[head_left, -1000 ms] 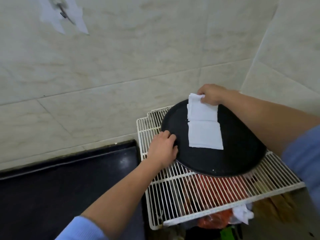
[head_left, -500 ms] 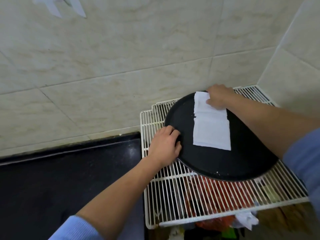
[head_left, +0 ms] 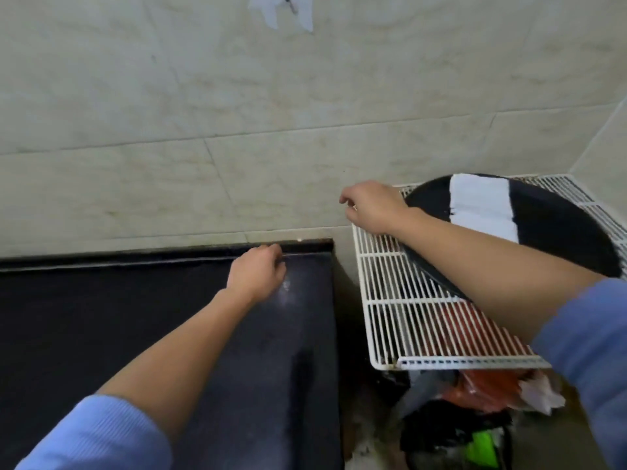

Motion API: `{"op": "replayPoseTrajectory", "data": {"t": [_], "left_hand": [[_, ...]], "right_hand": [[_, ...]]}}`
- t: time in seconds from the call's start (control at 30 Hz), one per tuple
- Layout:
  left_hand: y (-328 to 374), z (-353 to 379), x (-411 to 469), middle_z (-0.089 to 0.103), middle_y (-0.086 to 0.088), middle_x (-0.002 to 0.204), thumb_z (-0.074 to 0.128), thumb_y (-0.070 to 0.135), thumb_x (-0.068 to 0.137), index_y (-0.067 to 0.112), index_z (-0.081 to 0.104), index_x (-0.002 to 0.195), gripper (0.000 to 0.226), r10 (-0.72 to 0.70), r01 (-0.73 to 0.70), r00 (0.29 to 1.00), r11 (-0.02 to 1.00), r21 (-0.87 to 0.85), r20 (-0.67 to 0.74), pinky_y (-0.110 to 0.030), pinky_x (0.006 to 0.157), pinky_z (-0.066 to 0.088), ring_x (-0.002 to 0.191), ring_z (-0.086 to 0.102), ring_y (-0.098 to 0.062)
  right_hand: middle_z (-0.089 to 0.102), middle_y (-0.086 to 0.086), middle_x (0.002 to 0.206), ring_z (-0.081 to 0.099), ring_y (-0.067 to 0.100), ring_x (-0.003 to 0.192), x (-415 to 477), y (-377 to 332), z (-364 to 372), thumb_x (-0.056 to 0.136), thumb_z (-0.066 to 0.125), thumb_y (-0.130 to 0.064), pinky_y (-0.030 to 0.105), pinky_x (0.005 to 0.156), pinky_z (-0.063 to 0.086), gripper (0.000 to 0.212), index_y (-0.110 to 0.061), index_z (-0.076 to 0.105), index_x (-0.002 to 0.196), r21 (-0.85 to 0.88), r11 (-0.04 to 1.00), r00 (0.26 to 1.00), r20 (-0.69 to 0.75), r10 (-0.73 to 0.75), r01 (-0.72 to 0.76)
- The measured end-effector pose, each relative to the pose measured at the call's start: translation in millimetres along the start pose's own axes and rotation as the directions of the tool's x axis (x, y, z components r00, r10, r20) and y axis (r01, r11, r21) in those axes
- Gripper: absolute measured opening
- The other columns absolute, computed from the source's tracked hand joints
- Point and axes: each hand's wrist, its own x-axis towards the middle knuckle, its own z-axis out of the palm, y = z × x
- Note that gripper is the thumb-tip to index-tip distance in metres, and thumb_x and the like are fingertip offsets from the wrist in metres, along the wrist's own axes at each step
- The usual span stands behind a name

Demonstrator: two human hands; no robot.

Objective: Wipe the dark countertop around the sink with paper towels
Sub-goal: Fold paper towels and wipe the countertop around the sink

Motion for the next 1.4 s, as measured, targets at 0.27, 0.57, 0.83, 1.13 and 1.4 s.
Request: {"op": "replayPoseTrajectory", "data": {"t": [0.27,0.57,0.83,1.13,1.4], "left_hand": [[-191.3,-45.5,-165.2,0.067,-0.003,0.105,0.05,0.033,0.088,0.02,0.06,0.102,0.021,-0.238,0.233,0.97,0.969,0.086,0.048,-0.033,0.072,0.044,0.098,0.06,-0.028],[-372.8,-98.4,-354.3,0.067,-0.006,0.104,0.051,0.034,0.087,0.022,0.06,0.098,0.018,-0.562,0.56,0.827,0.822,0.108,-0.015,-0.035,0.075,0.049,0.097,0.061,-0.031],[-483.0,-106.9,-468.5,0.065,-0.009,0.111,0.049,0.033,0.091,0.018,0.059,0.112,0.028,-0.764,0.762,0.645,0.642,0.085,-0.009,-0.036,0.08,0.051,0.101,0.06,-0.029],[-642.3,-138.2,-518.4,0.065,-0.01,0.112,0.051,0.034,0.089,0.02,0.059,0.112,0.029,-0.886,0.884,0.463,0.459,0.094,-0.027,-0.035,0.081,0.049,0.102,0.06,-0.031],[-745.9,-144.6,-572.4,0.068,-0.008,0.1,0.051,0.036,0.088,0.02,0.06,0.098,0.021,-0.943,0.943,0.332,0.331,0.021,-0.013,-0.036,0.075,0.051,0.093,0.062,-0.03]], "right_hand": [[0.066,0.008,0.114,0.06,0.031,0.103,-22.2,-237.2,66.7,0.089,0.052,-0.028,0.036,0.081,0.049,0.03,-0.023,0.061,0.118,0.03,0.982,0.973,0.131,-0.191,0.188],[0.063,0.002,0.115,0.06,0.027,0.101,-24.1,-495.7,114.8,0.091,0.049,-0.031,0.034,0.072,0.043,0.031,-0.025,0.057,0.12,0.032,0.871,0.847,0.218,-0.485,0.491],[0.064,0.0,0.115,0.06,0.025,0.102,-2.9,-683.1,161.7,0.092,0.048,-0.031,0.033,0.073,0.045,0.03,-0.026,0.057,0.121,0.076,0.712,0.674,0.264,-0.69,0.699],[0.064,0.002,0.113,0.06,0.025,0.101,68.5,-879.0,232.9,0.092,0.049,-0.032,0.034,0.074,0.046,0.029,-0.026,0.057,0.119,0.166,0.577,0.505,0.333,-0.796,0.8],[0.064,0.002,0.114,0.06,0.026,0.102,99.2,-1033.8,267.5,0.092,0.05,-0.034,0.037,0.077,0.049,0.032,-0.026,0.056,0.122,0.199,0.446,0.343,0.401,-0.849,0.872]]}}
